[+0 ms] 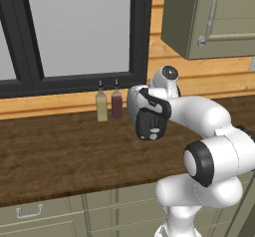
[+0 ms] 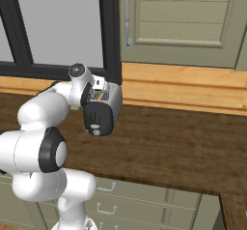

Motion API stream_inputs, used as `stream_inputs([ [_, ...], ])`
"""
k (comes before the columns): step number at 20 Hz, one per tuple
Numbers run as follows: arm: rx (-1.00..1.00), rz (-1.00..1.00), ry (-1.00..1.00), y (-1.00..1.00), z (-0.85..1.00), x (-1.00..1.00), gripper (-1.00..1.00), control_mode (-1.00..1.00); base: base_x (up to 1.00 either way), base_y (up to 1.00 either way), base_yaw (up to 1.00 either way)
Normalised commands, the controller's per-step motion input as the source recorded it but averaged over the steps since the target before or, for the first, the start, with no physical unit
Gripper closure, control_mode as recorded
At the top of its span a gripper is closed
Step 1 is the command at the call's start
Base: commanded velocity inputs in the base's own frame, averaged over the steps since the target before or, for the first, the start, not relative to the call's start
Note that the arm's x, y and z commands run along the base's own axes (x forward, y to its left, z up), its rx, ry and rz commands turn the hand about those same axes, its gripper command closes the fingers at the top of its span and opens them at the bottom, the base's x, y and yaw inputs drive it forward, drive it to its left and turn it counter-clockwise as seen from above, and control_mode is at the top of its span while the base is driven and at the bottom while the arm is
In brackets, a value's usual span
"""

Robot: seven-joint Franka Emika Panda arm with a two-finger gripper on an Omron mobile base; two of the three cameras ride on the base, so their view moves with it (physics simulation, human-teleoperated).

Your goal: Start the toaster. Once the lever pops up, take the bread to the plate on the dining counter.

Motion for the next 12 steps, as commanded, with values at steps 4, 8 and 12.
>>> stream_inputs([
  [4, 0.0, 0.0, 0.0, 0.0, 0.0, 0.0, -1.0, -1.0, 0.0, 0.0, 0.0],
  [8, 0.0, 0.0, 0.0, 0.0, 0.0, 0.0, -1.0, -1.0, 0.0, 0.0, 0.0],
  [12, 0.0, 0.0, 0.0, 0.0, 0.0, 0.0, -1.0, -1.0, 0.0, 0.0, 0.0],
])
